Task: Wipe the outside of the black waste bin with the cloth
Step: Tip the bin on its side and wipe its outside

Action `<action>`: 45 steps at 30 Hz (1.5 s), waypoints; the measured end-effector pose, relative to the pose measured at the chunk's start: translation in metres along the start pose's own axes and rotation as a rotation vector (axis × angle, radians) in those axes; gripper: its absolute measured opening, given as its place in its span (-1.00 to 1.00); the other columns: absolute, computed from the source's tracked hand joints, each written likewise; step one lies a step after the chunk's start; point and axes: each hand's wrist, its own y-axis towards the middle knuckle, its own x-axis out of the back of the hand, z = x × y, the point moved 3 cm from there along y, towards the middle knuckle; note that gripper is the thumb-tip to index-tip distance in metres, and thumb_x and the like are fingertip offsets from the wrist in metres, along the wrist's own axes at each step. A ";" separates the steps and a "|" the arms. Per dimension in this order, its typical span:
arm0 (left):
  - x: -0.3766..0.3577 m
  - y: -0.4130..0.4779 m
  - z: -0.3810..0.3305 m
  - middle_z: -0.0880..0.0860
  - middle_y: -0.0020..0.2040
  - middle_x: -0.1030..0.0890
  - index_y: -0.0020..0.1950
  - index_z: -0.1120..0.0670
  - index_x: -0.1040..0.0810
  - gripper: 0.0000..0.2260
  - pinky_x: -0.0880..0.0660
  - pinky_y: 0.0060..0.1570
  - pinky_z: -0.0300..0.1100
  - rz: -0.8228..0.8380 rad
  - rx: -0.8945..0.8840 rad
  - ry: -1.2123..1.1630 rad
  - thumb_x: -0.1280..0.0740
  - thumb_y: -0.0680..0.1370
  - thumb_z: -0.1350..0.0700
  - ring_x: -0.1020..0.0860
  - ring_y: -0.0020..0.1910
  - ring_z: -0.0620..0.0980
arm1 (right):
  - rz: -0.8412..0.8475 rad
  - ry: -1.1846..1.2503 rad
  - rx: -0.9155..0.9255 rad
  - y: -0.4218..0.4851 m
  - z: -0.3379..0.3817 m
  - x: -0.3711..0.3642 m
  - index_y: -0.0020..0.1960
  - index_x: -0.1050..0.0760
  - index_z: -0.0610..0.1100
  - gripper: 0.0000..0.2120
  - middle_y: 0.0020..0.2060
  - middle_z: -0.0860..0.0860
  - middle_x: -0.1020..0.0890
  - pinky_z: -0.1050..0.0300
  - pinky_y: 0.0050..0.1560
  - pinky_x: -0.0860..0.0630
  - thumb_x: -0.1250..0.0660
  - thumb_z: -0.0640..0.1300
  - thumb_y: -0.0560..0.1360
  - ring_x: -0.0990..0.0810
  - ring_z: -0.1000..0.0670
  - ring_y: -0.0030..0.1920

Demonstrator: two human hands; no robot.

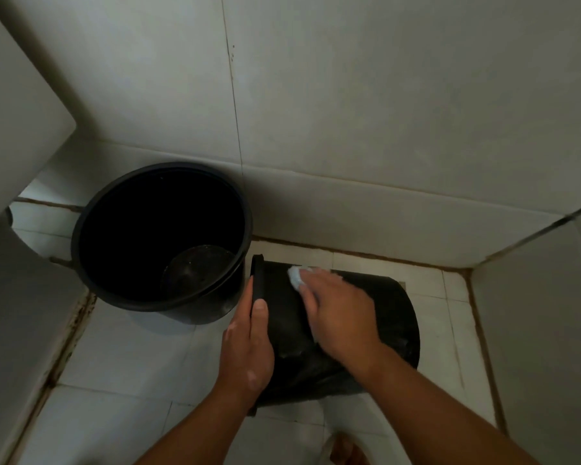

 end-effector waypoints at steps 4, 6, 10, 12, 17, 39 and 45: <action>0.001 0.006 0.005 0.03 0.46 -0.48 0.61 -0.19 -0.19 -0.55 -0.43 0.24 -0.20 0.046 0.028 -0.050 -0.03 0.70 -0.11 -0.48 0.37 -0.06 | 0.164 0.047 0.486 -0.054 0.006 -0.016 0.48 -0.31 0.05 -0.55 0.42 0.06 -0.44 0.10 0.12 -0.59 -0.25 0.07 0.62 -0.58 0.06 0.16; 0.000 0.010 0.003 0.03 0.47 -0.46 0.62 -0.18 -0.18 -0.55 -0.45 0.31 -0.11 0.047 0.018 -0.008 -0.02 0.70 -0.11 -0.47 0.39 -0.02 | 0.165 -0.039 0.556 -0.051 -0.019 -0.016 0.49 -0.30 0.06 -0.51 0.41 0.08 -0.45 0.16 0.10 -0.57 -0.30 0.06 0.60 -0.57 0.09 0.15; 0.000 0.017 -0.003 0.04 0.47 -0.46 0.61 -0.17 -0.21 -0.56 -0.41 0.26 -0.19 0.021 0.011 0.063 0.00 0.72 -0.10 -0.45 0.38 0.00 | 0.020 0.006 -0.041 -0.002 -0.053 0.006 0.28 -0.51 0.07 -0.73 0.07 0.09 -0.64 0.21 -0.01 -0.50 -0.17 0.08 0.64 -0.62 0.09 0.02; 0.000 0.017 -0.006 0.04 0.44 -0.47 0.62 -0.15 -0.21 -0.56 -0.39 0.09 -0.35 0.012 0.010 0.090 0.00 0.72 -0.08 -0.47 0.27 -0.05 | -0.011 -0.028 -0.189 0.008 -0.042 0.005 0.16 -0.53 0.09 -0.75 -0.04 0.11 -0.62 0.20 -0.12 -0.45 -0.11 0.09 0.67 -0.61 0.09 -0.07; 0.001 0.014 -0.005 0.09 0.44 -0.49 0.62 -0.15 -0.17 -0.56 -0.36 0.17 -0.25 0.019 0.033 0.045 -0.01 0.72 -0.07 -0.49 0.28 -0.07 | 0.125 0.119 0.323 -0.049 0.024 -0.013 0.43 -0.35 0.08 -0.60 0.35 0.07 -0.51 0.12 0.21 -0.55 -0.22 0.04 0.60 -0.57 0.09 0.20; -0.001 0.014 -0.002 0.07 0.34 -0.53 0.60 -0.14 -0.25 -0.57 -0.40 0.02 -0.31 0.024 0.016 0.095 0.01 0.72 -0.09 -0.50 0.18 -0.03 | -0.198 -0.076 -0.498 -0.044 -0.099 0.018 0.18 -0.54 0.03 -0.69 -0.16 0.14 -0.56 0.34 -0.27 -0.31 -0.08 0.10 0.67 -0.48 0.18 -0.26; -0.001 0.014 -0.006 0.08 0.29 -0.53 0.60 -0.12 -0.25 -0.58 -0.41 -0.08 -0.29 -0.003 0.028 0.108 0.00 0.72 -0.07 -0.52 0.08 -0.07 | -0.132 0.020 -0.118 -0.057 0.004 -0.017 0.38 -0.40 0.07 -0.64 0.27 0.06 -0.59 0.10 0.10 -0.59 -0.10 0.08 0.62 -0.61 0.08 0.16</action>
